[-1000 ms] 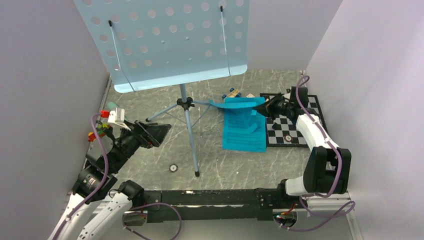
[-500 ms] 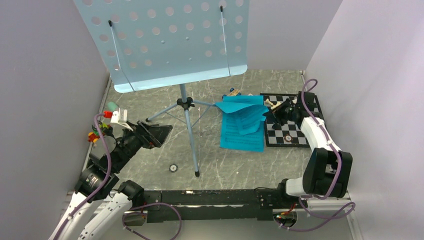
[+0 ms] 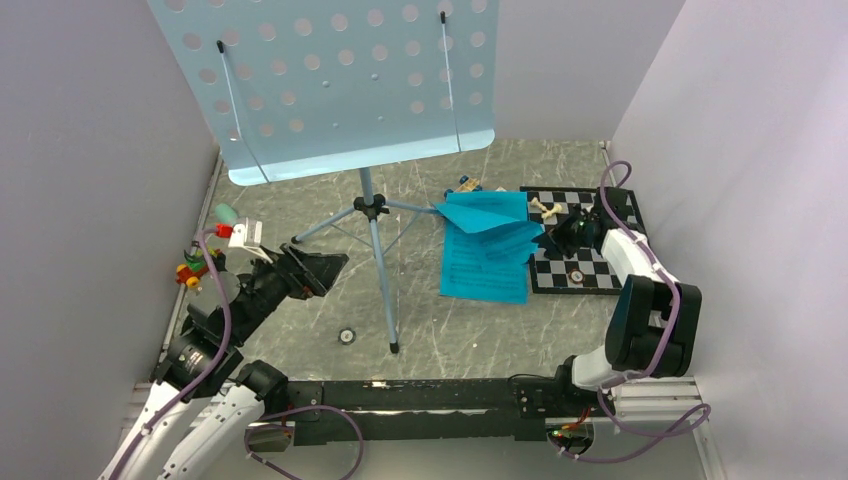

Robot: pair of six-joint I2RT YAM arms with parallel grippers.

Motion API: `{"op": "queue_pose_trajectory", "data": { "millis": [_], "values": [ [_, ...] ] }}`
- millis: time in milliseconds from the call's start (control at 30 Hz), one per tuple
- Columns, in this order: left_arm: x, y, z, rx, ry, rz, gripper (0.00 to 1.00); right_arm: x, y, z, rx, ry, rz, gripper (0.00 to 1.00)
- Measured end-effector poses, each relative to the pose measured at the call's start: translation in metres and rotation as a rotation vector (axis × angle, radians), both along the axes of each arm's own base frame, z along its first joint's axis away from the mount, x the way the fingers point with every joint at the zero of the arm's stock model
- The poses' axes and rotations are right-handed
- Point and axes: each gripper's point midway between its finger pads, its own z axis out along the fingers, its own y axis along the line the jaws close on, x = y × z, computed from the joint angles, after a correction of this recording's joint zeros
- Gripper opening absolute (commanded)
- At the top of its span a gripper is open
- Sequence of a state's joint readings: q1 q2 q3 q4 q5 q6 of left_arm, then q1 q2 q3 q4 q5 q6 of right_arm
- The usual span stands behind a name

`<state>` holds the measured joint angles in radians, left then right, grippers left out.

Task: Pack up the instrument practice props

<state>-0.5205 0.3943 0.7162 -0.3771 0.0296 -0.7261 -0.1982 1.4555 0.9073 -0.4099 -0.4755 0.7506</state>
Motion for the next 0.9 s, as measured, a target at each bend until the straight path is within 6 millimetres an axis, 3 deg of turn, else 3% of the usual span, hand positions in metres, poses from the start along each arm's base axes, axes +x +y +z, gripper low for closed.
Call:
{"op": "queue_pose_trajectory", "data": {
  "millis": [67,167,267,500,900],
  "values": [
    [0.001,0.0,-0.004,0.003,0.009,0.0,0.88,-0.001,-0.006,-0.008,-0.001,0.017,-0.011,0.09],
    [0.002,-0.001,-0.01,0.01,0.02,0.0,0.88,-0.006,-0.012,-0.021,-0.002,0.051,-0.025,0.25],
    [0.002,-0.001,-0.013,0.013,0.024,0.0,0.88,-0.007,-0.015,-0.03,-0.015,0.075,-0.025,0.32],
    [0.005,-0.003,-0.017,0.012,0.026,0.0,0.88,-0.003,-0.02,-0.033,-0.041,0.083,-0.013,0.49],
    [0.009,-0.01,-0.03,0.014,0.068,-0.018,0.88,-0.004,-0.032,-0.043,-0.112,0.132,-0.023,0.55]
  ]
}}
